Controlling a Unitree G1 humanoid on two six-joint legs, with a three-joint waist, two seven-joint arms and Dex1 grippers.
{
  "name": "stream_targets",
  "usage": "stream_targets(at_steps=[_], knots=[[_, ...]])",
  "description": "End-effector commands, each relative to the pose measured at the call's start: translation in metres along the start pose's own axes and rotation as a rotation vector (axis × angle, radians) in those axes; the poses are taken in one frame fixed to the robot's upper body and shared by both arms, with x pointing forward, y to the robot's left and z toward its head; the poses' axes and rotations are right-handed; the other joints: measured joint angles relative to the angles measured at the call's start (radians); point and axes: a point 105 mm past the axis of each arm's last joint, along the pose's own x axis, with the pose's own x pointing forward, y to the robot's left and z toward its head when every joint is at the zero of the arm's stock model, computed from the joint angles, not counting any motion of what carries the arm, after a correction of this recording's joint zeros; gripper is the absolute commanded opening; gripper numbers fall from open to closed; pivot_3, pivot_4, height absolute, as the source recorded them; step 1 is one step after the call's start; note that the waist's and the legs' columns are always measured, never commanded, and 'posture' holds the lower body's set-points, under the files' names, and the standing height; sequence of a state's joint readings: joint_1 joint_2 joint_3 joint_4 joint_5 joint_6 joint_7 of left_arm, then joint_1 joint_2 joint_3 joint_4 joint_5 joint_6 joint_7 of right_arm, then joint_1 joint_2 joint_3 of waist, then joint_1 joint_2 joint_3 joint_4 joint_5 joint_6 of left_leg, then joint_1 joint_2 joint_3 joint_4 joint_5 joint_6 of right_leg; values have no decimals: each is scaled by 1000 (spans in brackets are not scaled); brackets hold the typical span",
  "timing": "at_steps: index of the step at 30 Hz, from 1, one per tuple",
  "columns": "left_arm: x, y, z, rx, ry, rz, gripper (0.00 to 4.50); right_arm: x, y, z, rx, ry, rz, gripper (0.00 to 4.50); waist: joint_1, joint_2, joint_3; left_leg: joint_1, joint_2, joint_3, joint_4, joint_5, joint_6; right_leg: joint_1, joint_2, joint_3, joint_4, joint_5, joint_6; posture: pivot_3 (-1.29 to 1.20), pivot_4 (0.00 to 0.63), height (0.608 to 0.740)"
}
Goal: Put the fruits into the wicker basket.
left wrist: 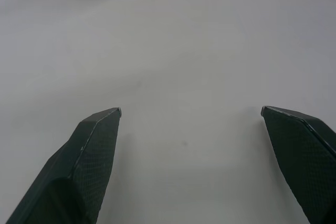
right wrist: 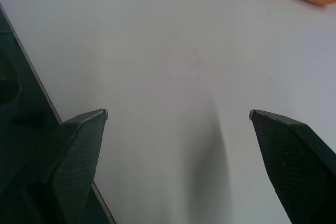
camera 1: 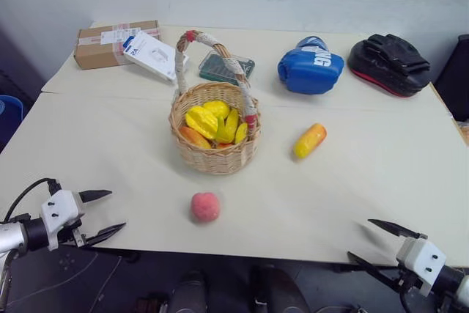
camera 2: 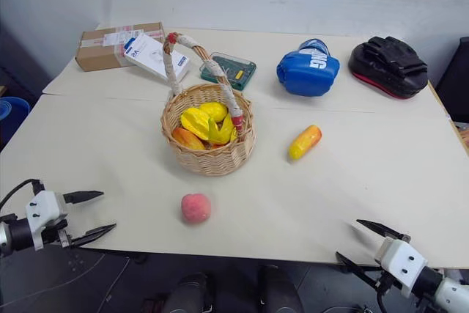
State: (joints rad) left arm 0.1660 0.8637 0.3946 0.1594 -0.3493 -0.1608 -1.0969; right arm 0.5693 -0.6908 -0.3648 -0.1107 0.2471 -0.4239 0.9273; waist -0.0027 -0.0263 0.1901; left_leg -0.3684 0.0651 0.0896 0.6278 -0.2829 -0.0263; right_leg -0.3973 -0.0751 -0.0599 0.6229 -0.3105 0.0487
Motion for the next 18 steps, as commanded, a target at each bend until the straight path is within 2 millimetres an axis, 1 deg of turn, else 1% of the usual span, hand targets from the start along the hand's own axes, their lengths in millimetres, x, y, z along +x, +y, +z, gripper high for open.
stream_targets(at_steps=[1, 4, 5, 8, 10, 11, 12, 14, 15, 17, 18], knots=[[-1, 3, 11, 14, -40, 1, 4500, 2, -3, 8, -19, -34, -5, 4469, 0, 0, 0, 0, 0, 1, 0, 0, 0, 0, 0, 0, 0, 0, 0, 0, 150, 740], [-2, 3, 13, -47, -53, -14, 4500, 6, -3, 11, -19, -51, -5, 4469, -2, 0, 0, 0, 0, 3, 0, 0, 0, -2, 0, 2, 0, 1, 2, 0, 150, 740], [-2, 3, 15, -61, -59, -31, 4500, 8, -5, 12, -19, -56, -9, 4469, -2, 0, 0, 0, 0, 4, 0, 1, 3, -2, 0, 2, 0, 1, 2, 0, 150, 740], [-4, 1, 20, -107, -66, -81, 4500, 12, -6, 15, -15, -77, -5, 4469, -1, 0, 0, -1, 0, 5, 0, 1, 4, -5, 0, 3, 2, 1, 3, 0, 150, 740], [-5, -3, 24, -182, -63, -130, 4500, 18, -4, 24, -17, -114, 20, 4469, -1, 0, 0, -1, 0, 5, 0, 1, 4, -6, 0, 3, 4, 1, 3, 0, 150, 740], [-5, -6, 30, -245, -57, -171, 4500, 21, -3, 33, -7, -159, 32, 4469, -1, 0, 0, -2, 0, 5, 0, 1, 4, -7, 0, 3, 5, 1, 2, 0, 150, 740], [-3, -11, 38, -266, -59, -224, 4500, 25, -5, 43, 3, -198, 25, 4469, -1, 0, 0, -3, 0, 5, 0, 1, 4, -8, 1, 3, 5, 1, 2, 0, 150, 740], [4, -27, 56, -218, -58, -343, 4500, 31, -7, 62, 76, -284, 29, 4469, -1, 0, 0, -3, 0, 5, 0, 1, 4, -9, 1, 4, 6, 1, 2, 0, 150, 740], [9, -32, 64, -193, -66, -381, 4500, 34, -6, 72, 70, -328, 46, 4469, -1, 0, 0, -3, 1, 5, 1, 1, 4, -8, 1, 5, 6, 1, 2, 0, 150, 740], [23, -40, 79, -139, -92, -433, 4500, 39, 8, 96, 11, -433, 159, 4469, 0, 1, -1, -2, 0, 7, 1, 1, 4, -8, 1, 7, 6, 2, 3, 0, 150, 740], [31, -42, 84, -120, -104, -447, 4500, 42, 11, 107, 1, -482, 172, 4469, 0, 1, -1, -2, -1, 7, 1, 1, 5, -8, 1, 7, 6, 2, 4, 0, 150, 740]])
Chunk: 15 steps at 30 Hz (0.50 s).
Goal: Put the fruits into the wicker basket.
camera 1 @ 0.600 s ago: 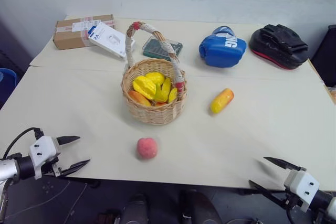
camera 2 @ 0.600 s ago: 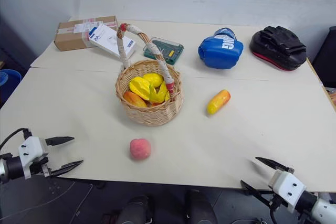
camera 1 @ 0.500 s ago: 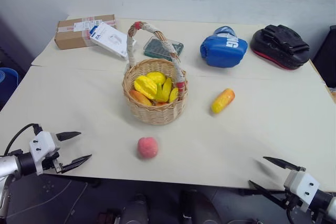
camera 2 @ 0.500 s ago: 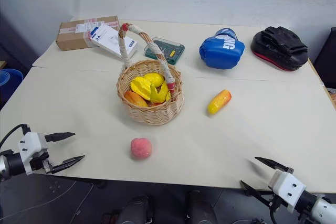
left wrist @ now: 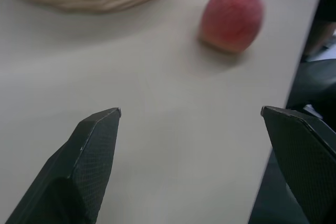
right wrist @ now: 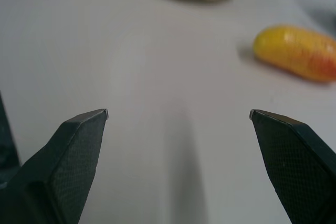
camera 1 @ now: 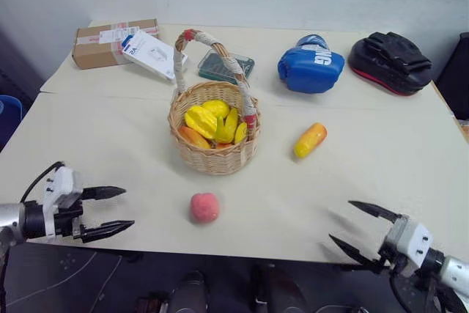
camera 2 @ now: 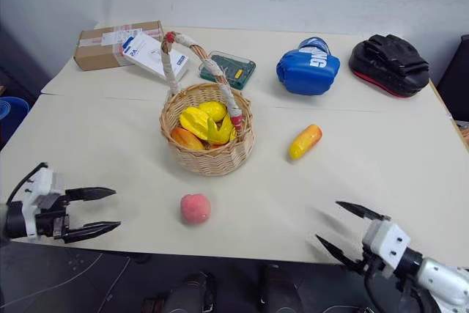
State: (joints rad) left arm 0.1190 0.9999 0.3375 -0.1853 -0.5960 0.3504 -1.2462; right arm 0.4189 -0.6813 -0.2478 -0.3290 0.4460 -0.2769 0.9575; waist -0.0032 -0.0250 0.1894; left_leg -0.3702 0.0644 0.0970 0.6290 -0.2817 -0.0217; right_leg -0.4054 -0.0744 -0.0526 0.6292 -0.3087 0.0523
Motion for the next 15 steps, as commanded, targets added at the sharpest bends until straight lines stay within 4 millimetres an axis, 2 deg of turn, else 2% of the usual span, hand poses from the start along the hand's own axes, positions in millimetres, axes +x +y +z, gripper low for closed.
stream_targets(at_steps=[1, 7, 11, 15], knots=[[25, -8, 16, 69, -31, -80, 4500, 19, 15, 36, -34, -180, 95, 4469, 1, 0, 0, 0, 0, 0, 0, 0, 0, 0, 1, 0, 0, 0, 0, 0, 150, 740], [73, -5, 14, 118, -90, -115, 4500, 37, 19, 56, -18, -245, 176, 4469, 2, 0, 0, -1, 0, 1, 2, 0, 0, 0, 4, 1, 0, 1, 2, 0, 150, 740], [102, -5, 7, 125, -127, -136, 4500, 39, 16, 56, -23, -230, 172, 4469, 2, -1, 0, 0, 1, 1, 3, -1, -1, 0, 7, 3, 0, 2, 3, 0, 150, 740], [119, 3, 10, 134, -183, -79, 4500, 41, 13, 54, -23, -223, 143, 4469, 0, -1, -1, -1, 1, 2, 5, -1, -1, 0, 11, 5, 1, 2, 2, 0, 150, 740]])
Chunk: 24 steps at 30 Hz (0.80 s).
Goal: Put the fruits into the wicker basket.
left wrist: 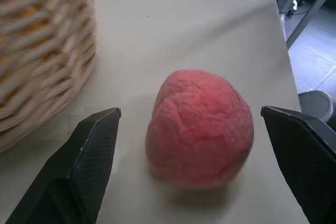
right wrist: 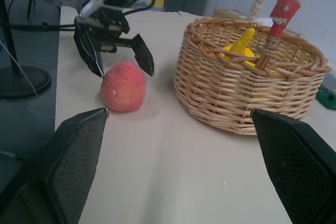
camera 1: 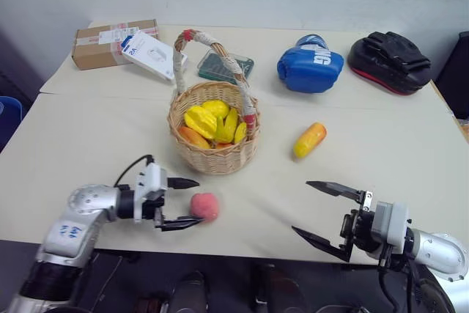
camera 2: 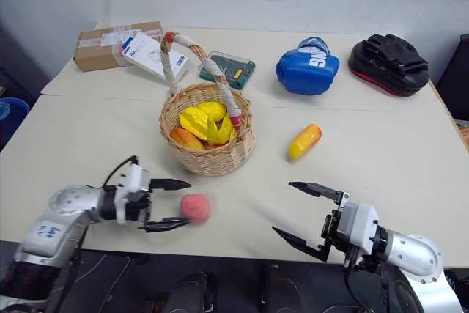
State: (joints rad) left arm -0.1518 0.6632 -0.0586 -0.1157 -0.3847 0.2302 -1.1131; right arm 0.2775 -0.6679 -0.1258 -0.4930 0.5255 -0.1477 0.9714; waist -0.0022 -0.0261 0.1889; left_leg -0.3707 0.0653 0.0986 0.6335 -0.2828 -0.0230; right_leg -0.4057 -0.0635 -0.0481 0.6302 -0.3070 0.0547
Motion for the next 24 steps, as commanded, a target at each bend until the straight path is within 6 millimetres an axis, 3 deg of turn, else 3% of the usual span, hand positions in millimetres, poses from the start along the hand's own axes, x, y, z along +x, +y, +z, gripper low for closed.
stream_targets(at_steps=[1, 5, 7, 9, 13, 16, 18, 21, 24], knots=[[7, 11, 7, 19, -65, 59, 4313, 3, -3, 8, -34, -18, -23, 4498, 0, 0, 0, 0, 0, 0, 0, 0, 0, 0, 0, 0, 0, 0, 0, 0, 150, 740], [5, 1, -7, 38, -16, 3, 3338, 6, -12, 10, -14, -35, -84, 4500, -5, 0, 0, 1, 1, 0, 2, 0, -1, 0, 1, 1, 3, 0, -1, 0, 150, 740], [-1, 3, 4, -4, -86, 13, 2748, 8, -13, 12, -12, -42, -89, 4500, -3, 0, 0, 1, 1, 0, 2, 0, -1, 0, 1, 1, 4, 0, -1, 0, 150, 740], [-17, 9, 33, -99, -195, 20, 2417, 9, -21, 16, 23, -76, -149, 4500, -2, 0, 0, 1, 2, 0, 3, 0, -1, -1, 0, 1, 6, 0, -1, 0, 150, 740], [-47, 29, 94, -127, -366, 94, 2381, 10, -37, 32, 82, -168, -265, 4500, -1, -3, 2, -1, 5, -2, 8, 1, -2, -2, 0, 1, 11, -1, -2, 0, 150, 740], [-47, 59, 126, -49, -430, 262, 2381, 13, -46, 40, 99, -204, -311, 4500, 4, -2, 1, -1, 3, -3, 13, 0, -2, -1, -1, 1, 14, -1, -2, 0, 150, 740], [-38, 75, 137, -37, -471, 337, 2381, 16, -47, 36, 118, -205, -319, 4500, 4, -2, 1, 0, 1, -3, 14, 1, 0, 1, 0, 0, 13, 0, -1, 0, 150, 740], [-18, 98, 134, -11, -454, 462, 2381, 24, -44, 31, 124, -204, -305, 4500, 2, -2, 1, 0, -1, -3, 13, 1, 2, 2, 1, 1, 12, 1, 1, 0, 150, 740], [-12, 98, 136, 34, -483, 468, 3335, 26, -47, 31, 116, -202, -311, 4500, -4, -3, 2, -1, -1, -1, 13, 1, 2, 1, 2, 2, 12, 1, 2, 0, 150, 740]])
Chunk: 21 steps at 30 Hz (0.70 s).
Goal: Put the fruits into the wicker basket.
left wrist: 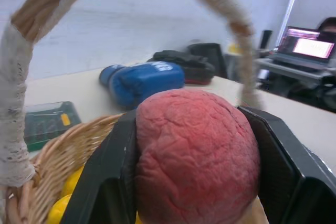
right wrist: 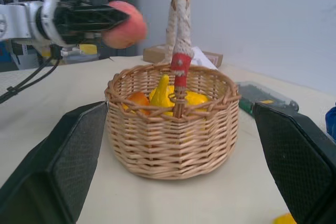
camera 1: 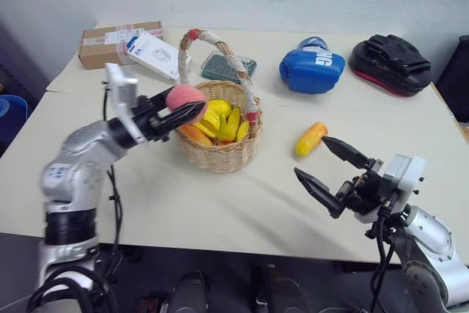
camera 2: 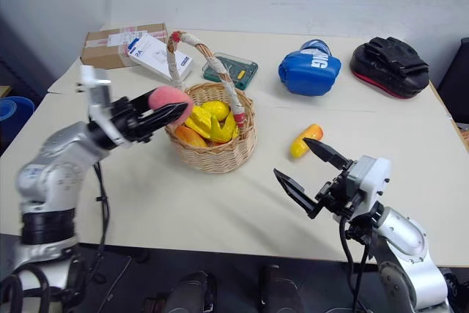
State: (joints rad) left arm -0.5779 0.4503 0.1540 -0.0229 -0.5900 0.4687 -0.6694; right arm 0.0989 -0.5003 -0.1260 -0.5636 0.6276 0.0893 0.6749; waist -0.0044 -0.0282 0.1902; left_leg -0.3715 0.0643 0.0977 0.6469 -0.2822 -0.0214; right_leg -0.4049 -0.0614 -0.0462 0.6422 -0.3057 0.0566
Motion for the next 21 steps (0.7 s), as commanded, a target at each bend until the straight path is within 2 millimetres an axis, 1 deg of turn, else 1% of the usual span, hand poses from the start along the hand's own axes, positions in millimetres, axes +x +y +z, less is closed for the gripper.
stream_targets(at_steps=[1, 3, 4, 5, 6, 7, 9, 11, 14, 16, 17, 19, 20, 21], knots=[[1, -2, 7, 99, -5, -5, 3661, 2, -3, 5, -28, -13, -11, 4500, -3, -1, 1, -1, 0, 1, 0, 0, -1, -2, 0, 1, 0, 0, 0, 0, 150, 740], [-6, 1, 3, 106, 22, -6, 4260, -3, -8, 5, -37, 5, -21, 4500, -5, -1, 1, -3, 1, 2, 0, -1, -3, -5, 0, 1, 1, -1, -1, 0, 150, 740], [-11, 4, 3, 121, 26, -1, 4397, -6, -11, 4, -40, 16, -26, 4500, -5, -1, 1, -3, 1, 2, 0, -1, -4, -5, 0, 1, 2, -1, -2, 0, 150, 740], [-13, 6, 4, 132, 29, 1, 4397, -7, -12, 4, -43, 22, -29, 4500, -5, -1, 1, -3, 2, 2, -1, -1, -5, -6, 1, 1, 2, -2, -3, 0, 150, 740], [-21, 6, 10, 167, 14, -26, 4397, -13, -18, 4, -46, 42, -49, 4500, -3, -1, 1, -3, 2, 1, -1, -1, -5, -6, 1, 0, 2, -2, -4, 0, 150, 740], [-32, 5, 19, 234, -7, -61, 4397, -20, -24, 2, -26, 76, -83, 4500, -3, -1, 1, -2, 3, 1, -1, -1, -5, -6, 1, 0, 2, -2, -4, 0, 150, 740], [-50, 4, 25, 268, 13, -122, 4397, -35, -34, -5, 42, 156, -146, 4500, -3, -1, 1, -2, 3, 1, -1, -1, -6, -6, 1, 0, 2, -3, -4, 0, 150, 740], [-76, 3, 28, 280, 104, -187, 4397, -60, -44, -21, 93, 327, -251, 4500, -2, -1, 1, -2, 3, 1, -1, -1, -6, -6, 1, 0, 2, -3, -5, 0, 150, 740], [-100, 4, 37, 283, 185, -224, 4397, -84, -47, -28, 139, 405, -288, 4500, 1, -1, 1, -2, 3, 1, -1, -2, -5, -6, -1, -1, 1, -4, -6, 0, 150, 740], [-114, -1, 40, 277, 259, -268, 4397, -99, -51, -33, 142, 449, -326, 4500, 1, -1, 1, -2, 4, 1, -1, -3, -4, -6, -1, -1, 1, -4, -6, 0, 150, 740], [-121, -8, 43, 265, 299, -301, 4397, -108, -54, -38, 157, 475, -368, 4500, 1, -1, 1, -2, 4, 1, -1, -3, -4, -5, -1, -1, 1, -4, -6, 0, 150, 740], [-130, -16, 48, 253, 333, -329, 4397, -115, -55, -47, 184, 548, -389, 4500, 0, -1, 1, -2, 7, 2, -1, -3, -4, -5, -2, -1, 0, -4, -7, 0, 150, 740], [-133, -17, 49, 257, 345, -329, 4397, -112, -57, -47, 211, 545, -416, 4500, 0, -1, 1, -2, 7, 2, -1, -3, -4, -5, -2, -1, 0, -4, -7, 0, 150, 740], [-136, -16, 49, 249, 346, -314, 4397, -109, -63, -47, 215, 566, -472, 4500, 0, 0, 1, -2, 8, 3, -1, -3, -4, -5, -3, 0, -1, -4, -8, 0, 150, 740]])
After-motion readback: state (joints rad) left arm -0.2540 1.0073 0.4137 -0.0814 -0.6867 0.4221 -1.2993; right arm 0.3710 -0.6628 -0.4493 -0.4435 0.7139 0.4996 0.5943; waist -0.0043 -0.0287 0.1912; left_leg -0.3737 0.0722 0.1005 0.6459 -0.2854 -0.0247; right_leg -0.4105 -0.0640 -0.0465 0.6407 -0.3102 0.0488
